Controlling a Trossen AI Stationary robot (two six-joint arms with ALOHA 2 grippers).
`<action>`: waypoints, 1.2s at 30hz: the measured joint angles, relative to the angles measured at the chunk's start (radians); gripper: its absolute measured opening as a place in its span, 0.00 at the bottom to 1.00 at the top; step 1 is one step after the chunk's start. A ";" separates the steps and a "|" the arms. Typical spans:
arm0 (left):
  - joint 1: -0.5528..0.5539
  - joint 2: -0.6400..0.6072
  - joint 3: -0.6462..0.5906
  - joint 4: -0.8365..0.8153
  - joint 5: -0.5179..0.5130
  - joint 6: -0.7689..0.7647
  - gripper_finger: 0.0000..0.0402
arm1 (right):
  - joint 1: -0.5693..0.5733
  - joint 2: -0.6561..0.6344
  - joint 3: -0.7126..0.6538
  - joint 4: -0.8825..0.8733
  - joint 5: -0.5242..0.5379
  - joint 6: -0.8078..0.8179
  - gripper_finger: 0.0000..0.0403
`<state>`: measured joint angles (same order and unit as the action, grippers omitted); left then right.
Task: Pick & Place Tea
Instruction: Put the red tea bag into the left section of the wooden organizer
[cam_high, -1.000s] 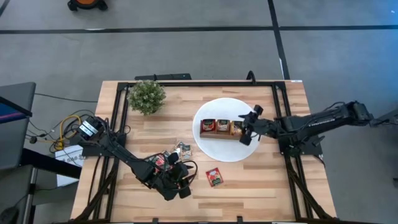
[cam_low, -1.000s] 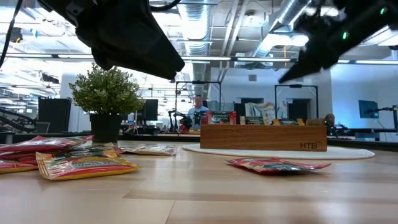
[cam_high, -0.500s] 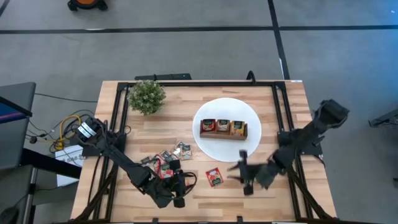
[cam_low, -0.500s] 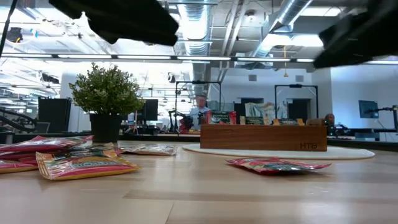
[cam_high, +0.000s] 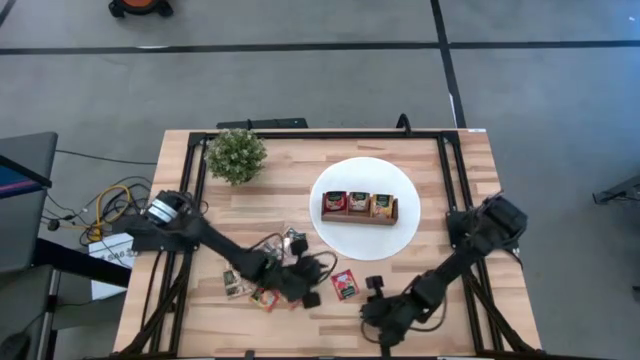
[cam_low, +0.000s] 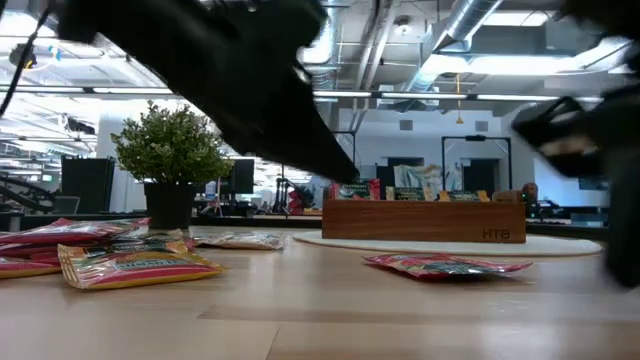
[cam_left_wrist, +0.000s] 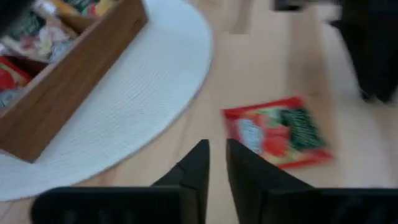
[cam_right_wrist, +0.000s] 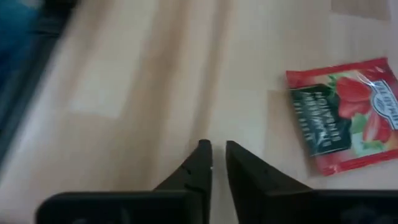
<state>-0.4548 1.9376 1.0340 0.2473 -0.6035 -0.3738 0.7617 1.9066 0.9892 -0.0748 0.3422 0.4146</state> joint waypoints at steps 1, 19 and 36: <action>0.021 0.016 0.000 0.017 0.039 0.002 0.07 | -0.013 0.014 0.004 0.000 0.000 0.006 0.07; -0.027 0.076 0.000 0.205 0.348 0.131 0.00 | -0.094 -0.162 0.003 -0.472 0.296 0.338 0.01; -0.016 0.058 0.000 0.067 0.099 0.071 0.00 | -0.072 -0.002 0.004 -0.289 0.347 0.376 0.00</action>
<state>-0.4709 1.9961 1.0340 0.3141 -0.5041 -0.3027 0.6901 1.9045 0.9928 -0.3636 0.6895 0.7906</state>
